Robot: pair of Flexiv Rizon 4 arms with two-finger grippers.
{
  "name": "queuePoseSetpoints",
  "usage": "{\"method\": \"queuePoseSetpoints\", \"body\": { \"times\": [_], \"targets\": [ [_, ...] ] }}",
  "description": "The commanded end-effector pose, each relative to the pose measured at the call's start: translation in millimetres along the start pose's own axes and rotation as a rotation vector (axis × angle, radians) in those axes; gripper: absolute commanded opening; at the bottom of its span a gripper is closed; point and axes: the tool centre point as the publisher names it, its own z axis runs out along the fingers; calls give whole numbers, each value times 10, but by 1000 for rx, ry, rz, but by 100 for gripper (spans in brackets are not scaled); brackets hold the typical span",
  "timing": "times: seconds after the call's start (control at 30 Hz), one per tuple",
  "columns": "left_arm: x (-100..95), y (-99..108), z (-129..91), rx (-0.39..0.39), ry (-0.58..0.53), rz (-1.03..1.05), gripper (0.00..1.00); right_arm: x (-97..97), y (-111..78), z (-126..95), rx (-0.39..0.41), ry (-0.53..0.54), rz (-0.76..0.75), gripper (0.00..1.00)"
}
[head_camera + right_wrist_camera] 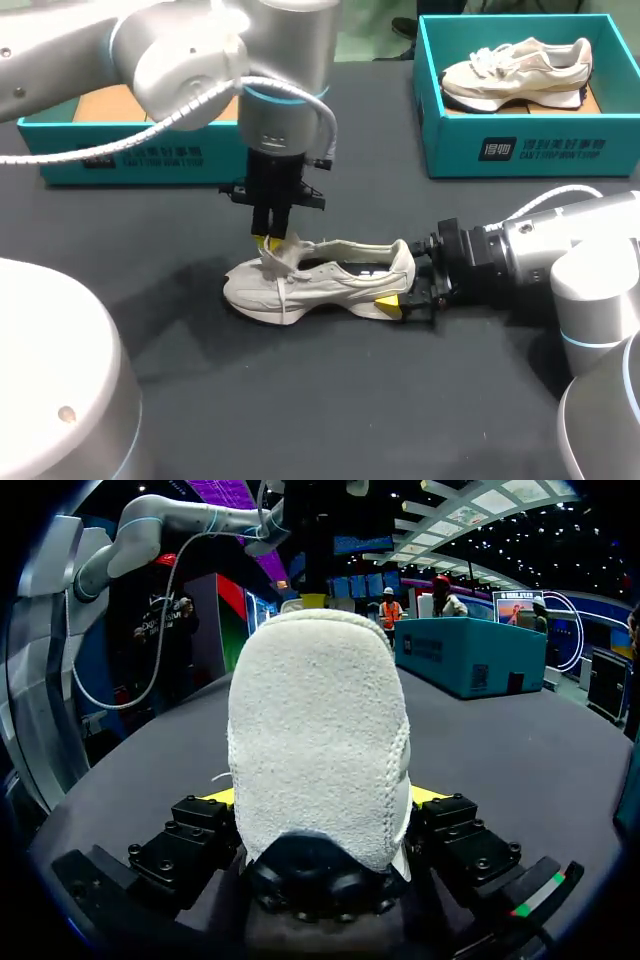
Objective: Take the shoe out of the shoebox, open the shoe tongue, remove and reinsert the insole, then place the shoe into the shoebox
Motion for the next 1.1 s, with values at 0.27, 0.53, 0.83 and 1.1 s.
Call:
{"method": "queuePoseSetpoints", "body": {
  "times": [0.27,0.53,0.83,1.1],
  "targets": [
    [-384,142,101,58,438,13,0,1,-13,49,4,1,1,0],
    [-507,130,296,44,440,26,0,1,-13,49,4,1,1,0],
    [-579,112,546,4,406,55,0,1,-13,49,4,1,1,0],
    [-609,132,728,-37,331,72,38,1,-13,49,4,1,1,0]
  ]
}}
